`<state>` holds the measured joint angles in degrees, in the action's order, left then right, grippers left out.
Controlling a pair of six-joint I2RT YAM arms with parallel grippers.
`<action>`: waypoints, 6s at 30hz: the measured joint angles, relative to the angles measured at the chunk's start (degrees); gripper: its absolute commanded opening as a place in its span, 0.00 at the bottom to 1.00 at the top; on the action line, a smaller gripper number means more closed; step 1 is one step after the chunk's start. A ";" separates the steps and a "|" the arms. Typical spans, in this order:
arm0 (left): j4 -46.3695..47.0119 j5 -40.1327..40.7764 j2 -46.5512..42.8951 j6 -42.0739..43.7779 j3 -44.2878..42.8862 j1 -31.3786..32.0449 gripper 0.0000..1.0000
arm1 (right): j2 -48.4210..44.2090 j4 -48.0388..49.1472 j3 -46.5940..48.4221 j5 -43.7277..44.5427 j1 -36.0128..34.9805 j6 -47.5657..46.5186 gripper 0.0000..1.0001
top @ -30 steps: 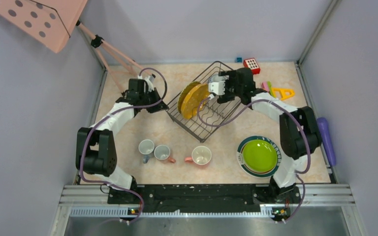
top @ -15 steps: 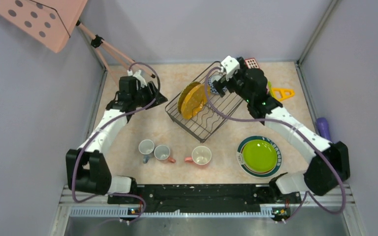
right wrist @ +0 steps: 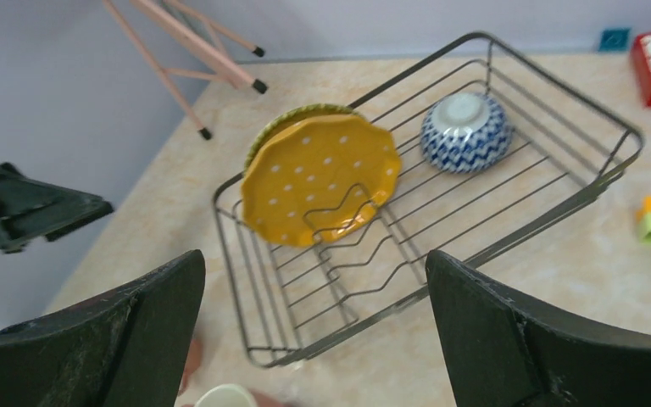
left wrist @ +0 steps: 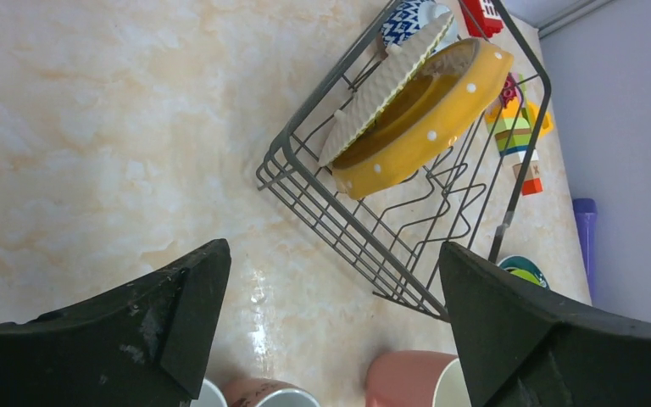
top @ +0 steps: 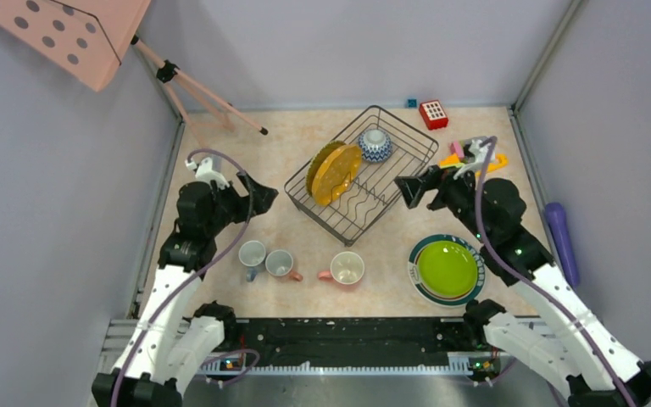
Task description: Load the mixed dishes into the dish rack
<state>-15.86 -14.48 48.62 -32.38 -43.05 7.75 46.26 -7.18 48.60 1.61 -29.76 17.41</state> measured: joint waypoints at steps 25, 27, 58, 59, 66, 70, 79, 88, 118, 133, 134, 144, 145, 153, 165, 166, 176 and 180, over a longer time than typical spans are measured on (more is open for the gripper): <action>-23.43 -0.13 -9.35 1.01 0.81 0.26 0.87 | -2.67 -14.03 -12.33 -20.35 -3.96 14.67 0.83; -22.73 -1.27 -8.98 0.85 0.81 0.55 0.89 | -1.79 -14.84 -12.35 -17.64 -7.08 15.19 0.83; -15.39 -13.79 -5.57 2.05 0.94 0.92 0.92 | 22.32 -17.40 -4.20 6.36 -30.08 18.34 0.00; -15.08 -15.10 -5.55 1.95 1.07 0.92 0.92 | 21.33 -17.92 -4.20 5.79 -30.08 17.79 0.00; -10.69 -25.90 -5.60 -5.35 3.34 0.92 0.91 | 9.75 -16.17 -4.37 1.55 -30.10 12.11 0.00; -3.45 -32.28 -5.64 -16.35 6.49 0.92 0.91 | 5.40 -10.49 -5.44 1.97 -30.10 7.28 0.00; 5.20 -35.89 -7.21 -36.98 7.32 0.92 0.88 | 4.90 6.45 -9.07 -2.71 -23.76 -1.46 0.00; 10.27 -36.89 -7.63 -52.33 7.19 0.94 0.81 | 7.45 27.69 -15.10 -12.00 -17.11 -4.98 0.00; 15.28 -31.43 -0.63 -60.67 5.31 17.84 0.50 | 18.14 61.11 -19.47 -18.27 -15.85 -10.19 0.00; 12.52 -27.91 -0.76 -56.61 3.32 19.26 0.00 | 18.45 67.71 -21.88 -17.68 -15.37 -11.67 0.60; 10.34 -26.38 -0.76 -54.23 2.71 19.37 0.00 | 18.12 68.17 -22.16 -17.35 -15.32 -11.32 0.63; -10.05 -8.81 -0.83 -26.82 -5.99 19.30 0.00 | 5.18 53.22 -23.56 -17.77 -13.81 -12.66 0.76; -10.93 -7.78 -0.83 -24.33 -6.62 19.30 0.00 | 4.28 48.89 -22.38 -18.18 -13.77 -12.92 0.76; -15.47 2.23 1.33 -4.28 -8.61 22.38 0.00 | 0.55 20.63 -10.51 -18.16 -13.57 -12.87 0.75; -12.37 15.96 9.53 12.04 -13.60 36.09 0.00 | 3.80 -4.63 2.75 -0.07 -10.03 -5.62 0.76; -11.50 16.72 11.13 12.94 -14.69 36.68 0.00 | 4.02 -5.66 2.95 1.55 -8.37 -4.55 0.76; 0.09 18.12 33.27 18.82 -26.27 38.73 0.00 | 0.39 -9.18 1.62 15.02 1.51 2.89 0.75; 0.44 17.05 42.84 20.83 -35.15 38.86 0.00 | -3.19 -9.20 0.90 21.73 1.53 3.17 0.74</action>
<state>-15.42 2.57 91.46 -11.55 -78.19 46.61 43.07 -16.38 49.50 23.33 -28.23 20.58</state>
